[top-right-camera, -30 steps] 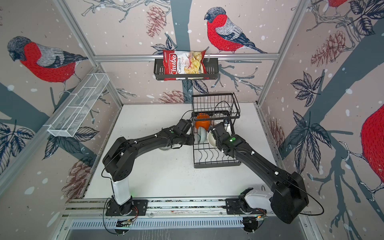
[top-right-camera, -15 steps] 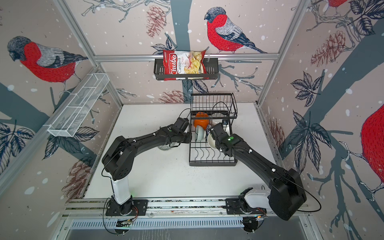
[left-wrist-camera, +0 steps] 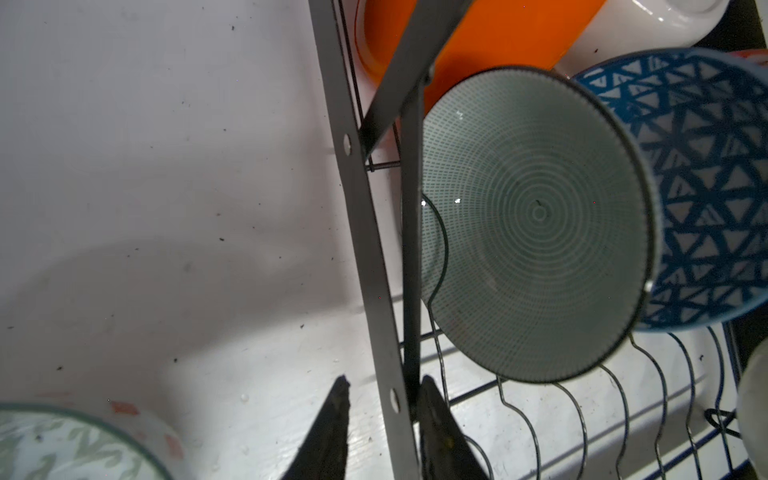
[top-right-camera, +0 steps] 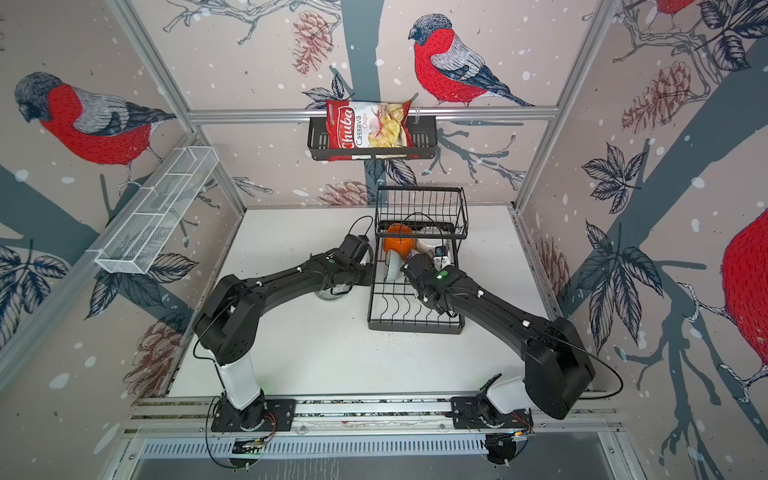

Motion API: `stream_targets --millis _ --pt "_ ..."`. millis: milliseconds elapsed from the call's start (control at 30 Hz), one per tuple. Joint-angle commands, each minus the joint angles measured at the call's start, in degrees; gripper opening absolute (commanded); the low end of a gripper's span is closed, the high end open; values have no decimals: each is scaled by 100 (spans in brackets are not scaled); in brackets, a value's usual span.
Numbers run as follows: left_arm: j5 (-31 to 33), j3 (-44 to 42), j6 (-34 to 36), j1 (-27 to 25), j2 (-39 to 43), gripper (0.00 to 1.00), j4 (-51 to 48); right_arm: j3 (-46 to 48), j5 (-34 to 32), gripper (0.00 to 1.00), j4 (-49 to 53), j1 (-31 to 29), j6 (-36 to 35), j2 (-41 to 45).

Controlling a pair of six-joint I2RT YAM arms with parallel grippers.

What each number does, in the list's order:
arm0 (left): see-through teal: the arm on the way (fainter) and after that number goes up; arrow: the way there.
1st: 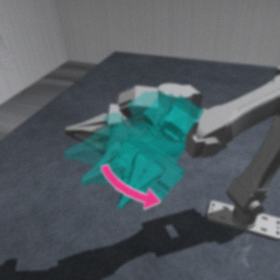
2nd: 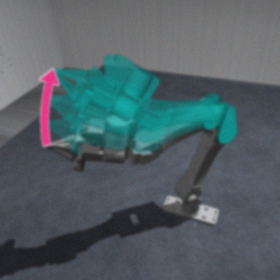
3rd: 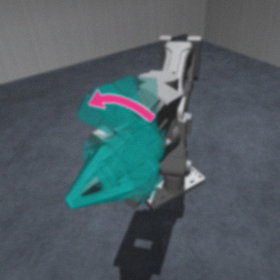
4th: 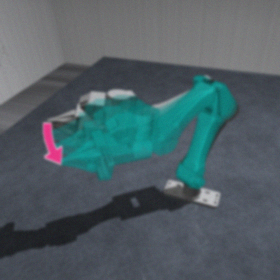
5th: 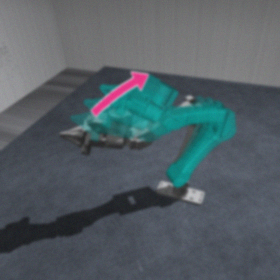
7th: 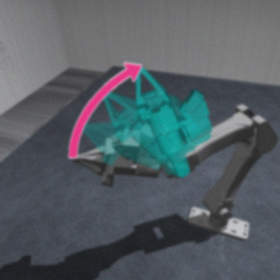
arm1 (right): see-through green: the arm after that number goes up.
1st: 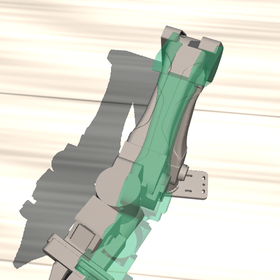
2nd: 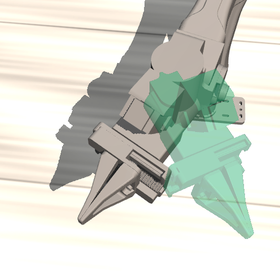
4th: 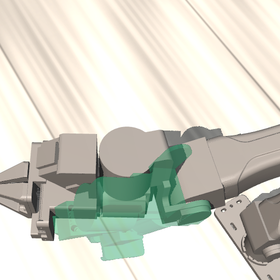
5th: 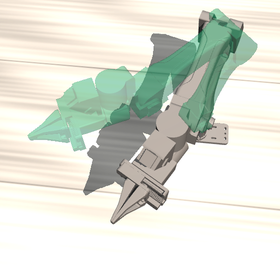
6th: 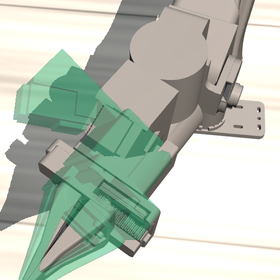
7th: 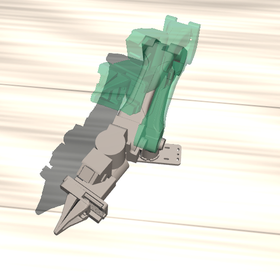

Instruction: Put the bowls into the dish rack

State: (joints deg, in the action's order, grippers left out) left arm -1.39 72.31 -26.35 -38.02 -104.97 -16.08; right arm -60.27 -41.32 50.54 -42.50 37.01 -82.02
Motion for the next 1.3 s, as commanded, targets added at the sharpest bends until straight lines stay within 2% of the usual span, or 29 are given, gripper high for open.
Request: stream_targets --millis 0,267,400,600,800,1267 --pt "-109 -72 154 5 142 35 120 -81 -550 0 568 -121 676 -148" --pt "-414 -147 247 5 423 49 387 -382 -1396 0 1896 -433 2098 -761" --pt "-490 -159 263 5 464 54 447 -557 -1672 0 2352 -511 2482 -1103" --pt "-446 -332 289 44 650 57 580 -652 -1844 0 2476 -669 2632 -1522" --pt "-678 -708 244 328 1080 59 879 -549 -1853 0 2301 -676 2459 -1600" --pt "-436 -1064 275 804 1687 61 815 -560 -2191 0 2512 -709 2286 -2051"
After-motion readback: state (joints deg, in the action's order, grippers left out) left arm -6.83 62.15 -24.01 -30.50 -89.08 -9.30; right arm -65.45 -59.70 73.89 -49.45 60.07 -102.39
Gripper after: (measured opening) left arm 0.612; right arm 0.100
